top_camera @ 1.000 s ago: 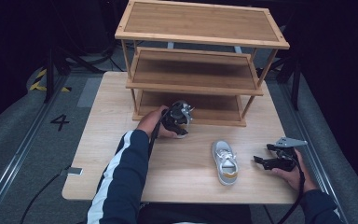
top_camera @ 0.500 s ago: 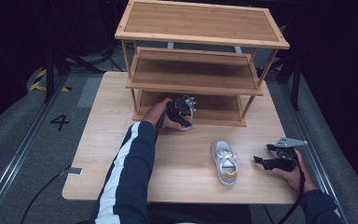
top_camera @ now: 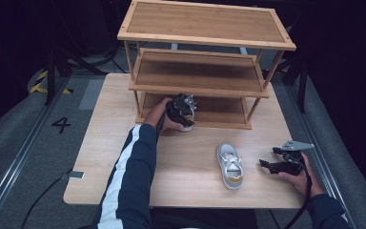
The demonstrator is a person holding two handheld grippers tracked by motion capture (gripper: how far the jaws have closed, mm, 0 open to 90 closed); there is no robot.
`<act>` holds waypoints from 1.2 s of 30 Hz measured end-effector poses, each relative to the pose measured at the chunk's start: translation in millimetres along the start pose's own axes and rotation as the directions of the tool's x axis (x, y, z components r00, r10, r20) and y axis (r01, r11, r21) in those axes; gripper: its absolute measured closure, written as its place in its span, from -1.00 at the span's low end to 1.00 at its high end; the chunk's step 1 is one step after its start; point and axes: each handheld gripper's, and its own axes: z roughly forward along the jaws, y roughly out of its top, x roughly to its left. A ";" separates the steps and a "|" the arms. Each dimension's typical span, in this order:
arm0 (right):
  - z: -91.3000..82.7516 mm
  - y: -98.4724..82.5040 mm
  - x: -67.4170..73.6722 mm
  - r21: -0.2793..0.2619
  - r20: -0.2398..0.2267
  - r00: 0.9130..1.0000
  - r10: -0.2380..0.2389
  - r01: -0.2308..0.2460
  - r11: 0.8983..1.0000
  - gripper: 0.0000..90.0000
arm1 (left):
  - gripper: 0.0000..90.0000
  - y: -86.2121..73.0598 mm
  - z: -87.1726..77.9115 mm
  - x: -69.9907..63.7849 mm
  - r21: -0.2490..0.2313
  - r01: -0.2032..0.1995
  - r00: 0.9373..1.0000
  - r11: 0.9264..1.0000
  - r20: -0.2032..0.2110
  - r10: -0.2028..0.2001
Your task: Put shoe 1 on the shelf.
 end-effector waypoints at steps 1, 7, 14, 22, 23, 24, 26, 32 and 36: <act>0.0 0.0 0.0 0.000 0.000 1.000 0.000 0.000 1.000 -0.68 | 0.10 -0.8 -1.3 -1.5 0.003 0.017 1.000 1.000 -0.007 -0.017; 0.0 0.0 0.0 0.000 0.000 1.000 0.000 0.000 1.000 -0.68 | -0.10 -12.9 -11.2 -8.4 -0.045 0.077 0.993 0.996 -0.084 -0.080; -0.1 0.0 0.2 0.000 0.000 1.000 0.002 -0.002 1.000 -0.68 | -0.30 -36.3 -21.3 -22.5 -0.124 0.158 0.975 0.980 -0.140 -0.175; -0.1 0.0 0.1 0.000 0.001 1.000 0.001 -0.001 1.000 -0.68 | -0.43 -51.7 -2.1 -39.1 -0.199 0.294 0.936 0.935 -0.140 -0.324; -0.1 0.0 0.1 0.000 0.001 1.000 0.001 -0.001 1.000 -0.68 | -0.45 -52.2 0.9 -39.1 -0.212 0.314 0.929 0.925 -0.135 -0.346; -0.1 0.0 0.2 0.000 0.001 1.000 0.003 -0.003 1.000 -0.68 | -0.45 -53.2 1.2 -36.2 -0.189 0.293 0.935 0.937 -0.146 -0.322; 0.0 0.1 0.2 0.000 0.001 1.000 0.003 -0.003 1.000 -0.69 | -0.48 -53.5 6.0 -36.5 -0.204 0.329 0.921 0.922 -0.145 -0.361; 0.0 0.1 0.2 0.000 0.001 1.000 0.003 -0.003 1.000 -0.69 | -0.45 -53.4 12.2 -33.0 -0.228 0.352 0.901 0.908 -0.181 -0.395; 0.0 0.1 0.1 0.000 0.000 1.000 0.003 -0.003 1.000 -0.69 | -0.36 -49.3 17.6 -29.7 -0.261 0.354 0.887 0.898 -0.209 -0.411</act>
